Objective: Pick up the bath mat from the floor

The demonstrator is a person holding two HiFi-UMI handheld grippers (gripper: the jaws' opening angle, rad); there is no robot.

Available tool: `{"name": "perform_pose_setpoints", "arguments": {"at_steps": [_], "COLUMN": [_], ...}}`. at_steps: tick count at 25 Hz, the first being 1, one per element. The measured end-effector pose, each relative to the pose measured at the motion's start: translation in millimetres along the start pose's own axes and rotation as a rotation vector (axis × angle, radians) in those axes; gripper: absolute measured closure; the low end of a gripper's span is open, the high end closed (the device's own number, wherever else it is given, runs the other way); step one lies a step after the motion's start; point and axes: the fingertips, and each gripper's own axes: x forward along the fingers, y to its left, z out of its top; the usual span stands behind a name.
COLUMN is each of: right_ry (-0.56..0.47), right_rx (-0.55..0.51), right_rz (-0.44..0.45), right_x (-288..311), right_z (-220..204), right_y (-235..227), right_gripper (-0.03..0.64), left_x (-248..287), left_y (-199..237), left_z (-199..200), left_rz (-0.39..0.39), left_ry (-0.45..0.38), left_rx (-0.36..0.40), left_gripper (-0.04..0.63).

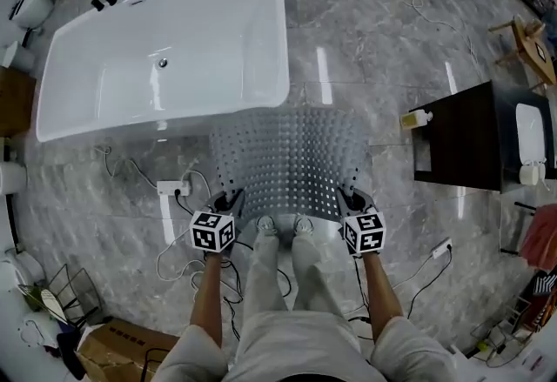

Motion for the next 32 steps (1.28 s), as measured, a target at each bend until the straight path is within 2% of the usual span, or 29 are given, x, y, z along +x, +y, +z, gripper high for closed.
{"name": "perform_pose_setpoints", "arguments": {"at_steps": [19, 26, 32], "right_ry": [-0.266, -0.350, -0.392], "right_rx": [-0.048, -0.064, -0.063], "right_rz": [-0.048, -0.057, -0.064], "right_x": [-101, -132, -150], "right_z": [156, 193, 210], "right_y": [8, 13, 15], "right_gripper": [0.566, 0.568, 0.568], "left_x": [-90, -116, -131], "left_y": [-57, -78, -90], "left_z": [161, 201, 220], "left_rz": [-0.007, -0.015, -0.018], "left_ry": [-0.219, -0.286, -0.319], "left_rx": [0.133, 0.177, 0.204], "left_gripper": [0.551, 0.551, 0.551]}}
